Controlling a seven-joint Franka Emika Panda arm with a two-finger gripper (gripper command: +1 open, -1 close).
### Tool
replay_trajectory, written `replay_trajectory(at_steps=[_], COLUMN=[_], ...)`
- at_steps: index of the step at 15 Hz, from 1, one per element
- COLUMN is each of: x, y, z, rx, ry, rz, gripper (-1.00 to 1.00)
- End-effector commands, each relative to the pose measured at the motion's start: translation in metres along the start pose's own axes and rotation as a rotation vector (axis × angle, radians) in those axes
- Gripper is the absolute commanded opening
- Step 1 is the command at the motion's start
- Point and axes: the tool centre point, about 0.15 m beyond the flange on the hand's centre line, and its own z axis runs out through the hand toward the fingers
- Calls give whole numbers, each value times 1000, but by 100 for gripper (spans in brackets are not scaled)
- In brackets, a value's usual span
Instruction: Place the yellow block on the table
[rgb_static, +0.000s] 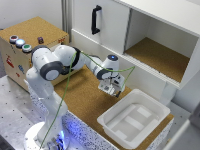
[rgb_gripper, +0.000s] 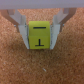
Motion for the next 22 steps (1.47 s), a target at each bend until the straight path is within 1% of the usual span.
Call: replay_trajectory(at_steps=[1,3,5,7,9,10,11,13,22], x=[1,-7,-14,-23,-31,-33,-34,-36,-36], y=[-3,-6,-10,-16,-32,-40,-47,-56,-56], z=[16,7,-9,-38,-75,-91,-103,-119,-119], rx=[-21,-23,-21,3,4,16,39,46,46], ry=[-40,-29,-11,28,84,108,122,141,141], rz=[-5,-3,12,21,23,19,12,8,8], gripper=[100,100,100,100,100,100,100,100,100])
